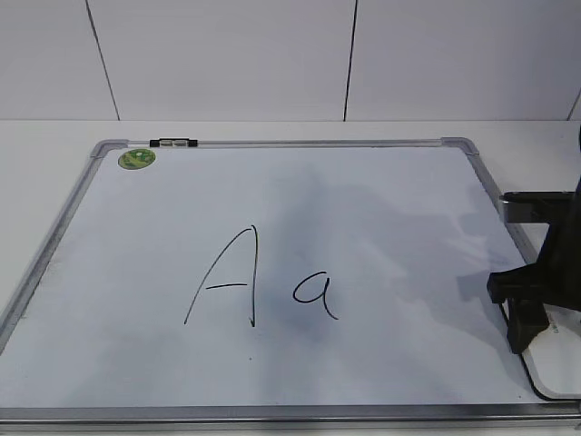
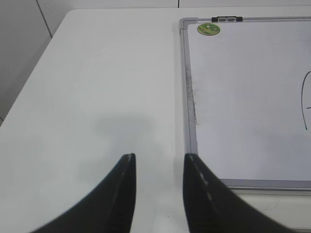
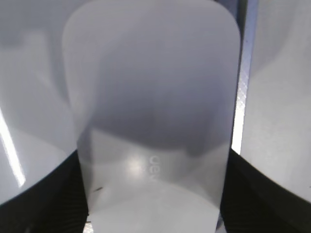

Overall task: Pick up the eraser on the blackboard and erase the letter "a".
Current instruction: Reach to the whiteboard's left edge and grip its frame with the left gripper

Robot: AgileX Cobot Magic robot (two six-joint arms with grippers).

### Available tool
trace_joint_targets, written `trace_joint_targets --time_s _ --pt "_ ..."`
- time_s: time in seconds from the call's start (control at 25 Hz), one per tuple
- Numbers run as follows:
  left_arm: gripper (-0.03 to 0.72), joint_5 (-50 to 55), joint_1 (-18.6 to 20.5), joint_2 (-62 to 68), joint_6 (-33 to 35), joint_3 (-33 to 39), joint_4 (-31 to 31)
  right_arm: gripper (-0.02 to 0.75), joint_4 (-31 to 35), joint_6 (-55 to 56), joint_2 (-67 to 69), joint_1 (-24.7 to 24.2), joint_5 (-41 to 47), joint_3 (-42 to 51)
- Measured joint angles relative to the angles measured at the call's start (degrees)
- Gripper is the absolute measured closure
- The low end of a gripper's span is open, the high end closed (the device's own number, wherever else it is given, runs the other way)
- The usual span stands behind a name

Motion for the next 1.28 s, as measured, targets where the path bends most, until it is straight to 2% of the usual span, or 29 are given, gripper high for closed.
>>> trace_joint_targets --time_s 0.4,0.88,1.28 --pt "0.452 0.0 0.0 0.0 0.0 0.0 0.0 0.197 0.45 0.0 0.03 0.0 0.49 -0.6" --pt "0.452 0.0 0.0 0.0 0.0 0.0 0.0 0.197 2.35 -0.24 0.26 0.09 8.99 -11.74" --pt "0.452 -0.1 0.0 0.0 0.0 0.0 -0.88 0.197 3.99 -3.12 0.26 5.12 11.8 -12.52"
